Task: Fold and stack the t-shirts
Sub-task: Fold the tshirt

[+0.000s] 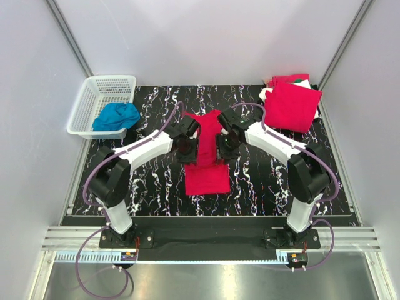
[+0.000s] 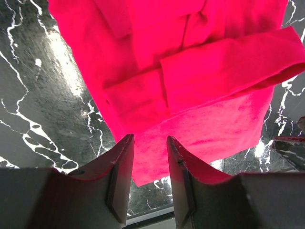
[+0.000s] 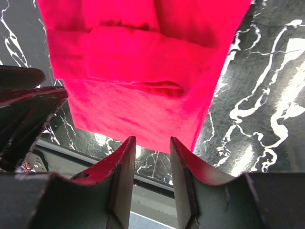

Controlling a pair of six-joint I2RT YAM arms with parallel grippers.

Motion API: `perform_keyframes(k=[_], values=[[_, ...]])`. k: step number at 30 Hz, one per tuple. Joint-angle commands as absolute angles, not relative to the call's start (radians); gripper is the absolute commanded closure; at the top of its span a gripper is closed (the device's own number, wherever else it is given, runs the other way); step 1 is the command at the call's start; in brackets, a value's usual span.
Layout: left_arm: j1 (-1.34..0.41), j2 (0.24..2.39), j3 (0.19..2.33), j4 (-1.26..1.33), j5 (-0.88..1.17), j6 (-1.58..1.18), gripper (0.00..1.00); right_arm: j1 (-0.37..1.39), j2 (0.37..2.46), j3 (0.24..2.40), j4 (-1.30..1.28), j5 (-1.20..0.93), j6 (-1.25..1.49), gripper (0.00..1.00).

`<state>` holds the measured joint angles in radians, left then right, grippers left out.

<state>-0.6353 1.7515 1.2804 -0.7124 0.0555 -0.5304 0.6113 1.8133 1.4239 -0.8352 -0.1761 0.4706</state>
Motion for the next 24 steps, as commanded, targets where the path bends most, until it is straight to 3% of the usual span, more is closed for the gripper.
perform_keyframes(k=[1,24], values=[[-0.617,1.756,1.305,-0.69,0.071,-0.5,0.62,0.586,1.79,1.428,-0.805,-0.176,0.459,0.58],[-0.597,1.815,1.29,-0.689,0.075,-0.495,0.63,0.545,1.894,1.482,-0.781,-0.216,0.425,0.57]])
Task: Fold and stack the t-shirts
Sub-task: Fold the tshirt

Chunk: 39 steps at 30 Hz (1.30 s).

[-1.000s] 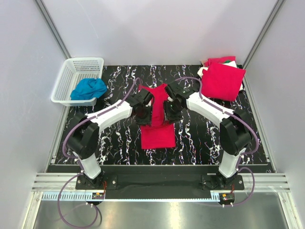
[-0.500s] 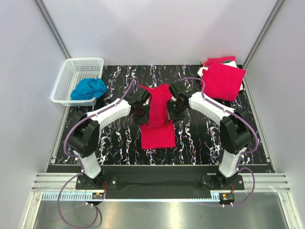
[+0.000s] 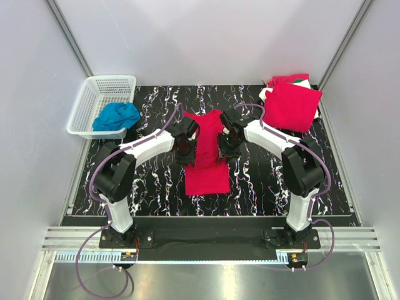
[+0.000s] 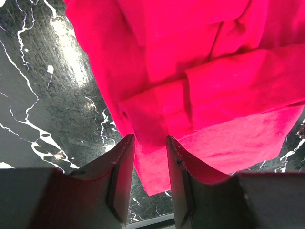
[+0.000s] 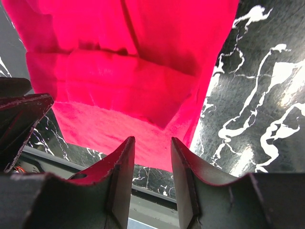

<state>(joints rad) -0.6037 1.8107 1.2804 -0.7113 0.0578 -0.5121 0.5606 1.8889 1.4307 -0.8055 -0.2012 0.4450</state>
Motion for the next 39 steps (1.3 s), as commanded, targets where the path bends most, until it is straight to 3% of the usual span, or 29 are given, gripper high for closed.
perform_keyframes(k=[1,20,30,31,33,39], values=[[-0.597,1.818,1.29,-0.687,0.075,-0.495,0.64,0.545,1.901,1.485,-0.782,-0.221,0.423,0.57],[-0.575,1.844,1.292,-0.676,0.087,-0.479,0.68,0.525,1.977,1.534,-0.764,-0.245,0.423,0.56],[-0.571,1.876,1.305,-0.672,0.101,-0.468,0.92,0.523,2.002,1.543,-0.761,-0.239,0.426,0.91],[-0.571,1.879,1.31,-0.673,0.101,-0.469,0.95,0.522,2.003,1.543,-0.761,-0.238,0.425,1.0],[-0.569,1.882,1.313,-0.672,0.1,-0.469,1.0,0.522,2.005,1.546,-0.761,-0.236,0.425,1.0],[-0.561,1.884,1.331,-0.672,0.094,-0.468,1.0,0.512,2.003,1.572,-0.762,-0.238,0.428,1.0]])
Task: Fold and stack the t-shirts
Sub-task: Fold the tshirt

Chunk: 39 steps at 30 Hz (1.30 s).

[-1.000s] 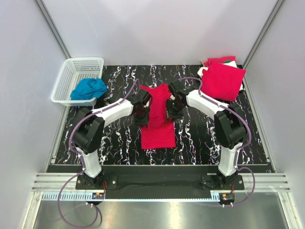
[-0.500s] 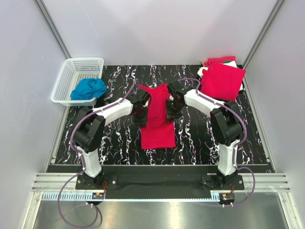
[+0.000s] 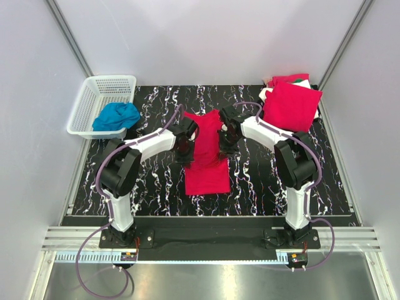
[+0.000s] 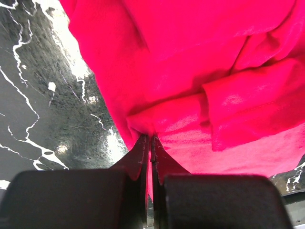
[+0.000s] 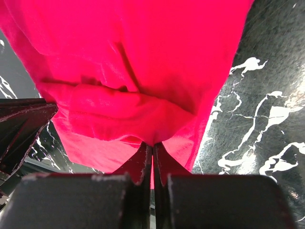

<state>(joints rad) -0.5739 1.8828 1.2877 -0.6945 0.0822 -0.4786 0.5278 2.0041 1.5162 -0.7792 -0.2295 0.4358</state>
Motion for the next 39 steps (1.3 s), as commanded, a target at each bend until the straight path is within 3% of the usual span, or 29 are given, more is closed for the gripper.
perform_keyframes(k=[1,39], values=[[-0.558,1.884,1.335,-0.673,0.095,-0.468,1.0,0.511,2.002,1.577,-0.762,-0.238,0.426,1.0],[-0.454,1.948,1.486,-0.739,0.048,-0.557,1.0,0.434,2.145,1.756,-0.821,-0.264,0.407,1.0]])
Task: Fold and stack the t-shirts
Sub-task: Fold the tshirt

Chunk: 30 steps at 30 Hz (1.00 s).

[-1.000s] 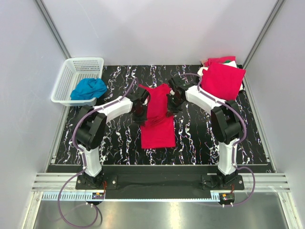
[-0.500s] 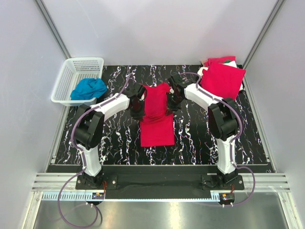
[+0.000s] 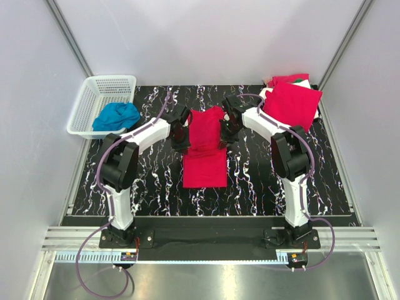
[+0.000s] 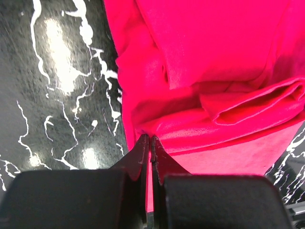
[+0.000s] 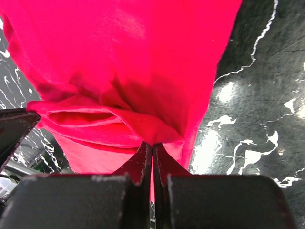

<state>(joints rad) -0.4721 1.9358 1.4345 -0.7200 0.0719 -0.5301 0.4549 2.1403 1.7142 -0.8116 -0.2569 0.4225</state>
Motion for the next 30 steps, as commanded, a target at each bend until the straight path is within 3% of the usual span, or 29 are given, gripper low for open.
perform_keyframes(k=[1,5,9,14,17,18,30], values=[[-0.451,1.954,1.494,-0.739,0.052,-0.563,1.0,0.433,2.145,1.756,-0.821,-0.265,0.407,1.0],[-0.449,1.959,1.514,-0.753,0.048,-0.58,1.0,0.426,2.152,1.763,-0.821,-0.271,0.411,1.0],[-0.446,1.959,1.54,-0.765,0.032,-0.595,0.99,0.425,2.163,1.782,-0.822,-0.27,0.419,0.91],[-0.431,1.962,1.562,-0.772,0.034,-0.614,0.86,0.422,2.186,1.822,-0.821,-0.282,0.445,0.8],[-0.422,1.971,1.566,-0.775,0.048,-0.623,0.84,0.42,2.197,1.842,-0.821,-0.299,0.46,0.8],[-0.42,1.976,1.572,-0.775,0.049,-0.626,0.76,0.42,2.198,1.845,-0.819,-0.301,0.463,0.8],[-0.417,1.98,1.577,-0.792,0.028,-0.624,0.74,0.4,2.214,1.873,-0.822,-0.288,0.482,0.8]])
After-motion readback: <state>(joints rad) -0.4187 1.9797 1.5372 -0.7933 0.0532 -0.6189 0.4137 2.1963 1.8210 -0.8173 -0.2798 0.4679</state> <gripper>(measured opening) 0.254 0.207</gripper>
